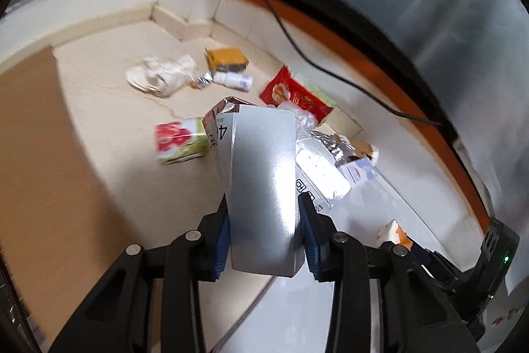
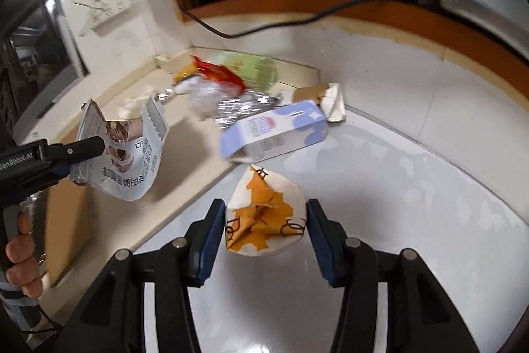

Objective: Collect trash
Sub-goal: 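Grasp the grey paper carton with the left tool while the right tool grasps the paper cup, then carry the grey carton and paper cup down over the floor bin with both tools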

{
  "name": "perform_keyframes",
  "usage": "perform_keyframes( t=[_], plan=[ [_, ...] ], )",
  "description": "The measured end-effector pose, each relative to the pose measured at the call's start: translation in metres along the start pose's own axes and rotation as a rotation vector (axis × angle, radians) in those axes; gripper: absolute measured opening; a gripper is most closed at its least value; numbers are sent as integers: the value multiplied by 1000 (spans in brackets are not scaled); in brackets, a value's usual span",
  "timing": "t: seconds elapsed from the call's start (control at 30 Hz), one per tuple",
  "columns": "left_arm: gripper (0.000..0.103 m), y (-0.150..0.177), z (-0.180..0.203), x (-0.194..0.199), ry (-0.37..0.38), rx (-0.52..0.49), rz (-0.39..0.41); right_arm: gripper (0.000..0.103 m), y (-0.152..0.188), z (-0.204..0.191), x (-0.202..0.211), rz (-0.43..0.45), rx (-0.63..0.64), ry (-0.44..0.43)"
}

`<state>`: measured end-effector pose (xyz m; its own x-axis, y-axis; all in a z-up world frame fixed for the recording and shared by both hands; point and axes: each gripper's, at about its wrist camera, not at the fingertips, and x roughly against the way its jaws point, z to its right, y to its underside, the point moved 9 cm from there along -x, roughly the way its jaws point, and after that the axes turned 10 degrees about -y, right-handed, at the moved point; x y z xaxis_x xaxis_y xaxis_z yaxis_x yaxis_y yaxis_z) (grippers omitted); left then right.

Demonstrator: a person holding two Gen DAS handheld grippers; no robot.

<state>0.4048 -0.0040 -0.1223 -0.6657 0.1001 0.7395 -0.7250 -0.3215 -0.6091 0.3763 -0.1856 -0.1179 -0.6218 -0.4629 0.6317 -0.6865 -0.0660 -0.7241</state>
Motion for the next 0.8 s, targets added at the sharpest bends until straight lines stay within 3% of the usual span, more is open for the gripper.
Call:
perform_keyframes(
  t=[0.27, 0.47, 0.8],
  plan=[
    [36, 56, -26, 102, 10, -55, 109, 50, 49, -55, 60, 62, -27, -100],
    [36, 111, -44, 161, -28, -118, 199, 50, 91, -96, 94, 100, -57, -200],
    [36, 222, -76, 179, -106, -171, 152, 50, 174, -147, 101, 0, -20, -228]
  ],
)
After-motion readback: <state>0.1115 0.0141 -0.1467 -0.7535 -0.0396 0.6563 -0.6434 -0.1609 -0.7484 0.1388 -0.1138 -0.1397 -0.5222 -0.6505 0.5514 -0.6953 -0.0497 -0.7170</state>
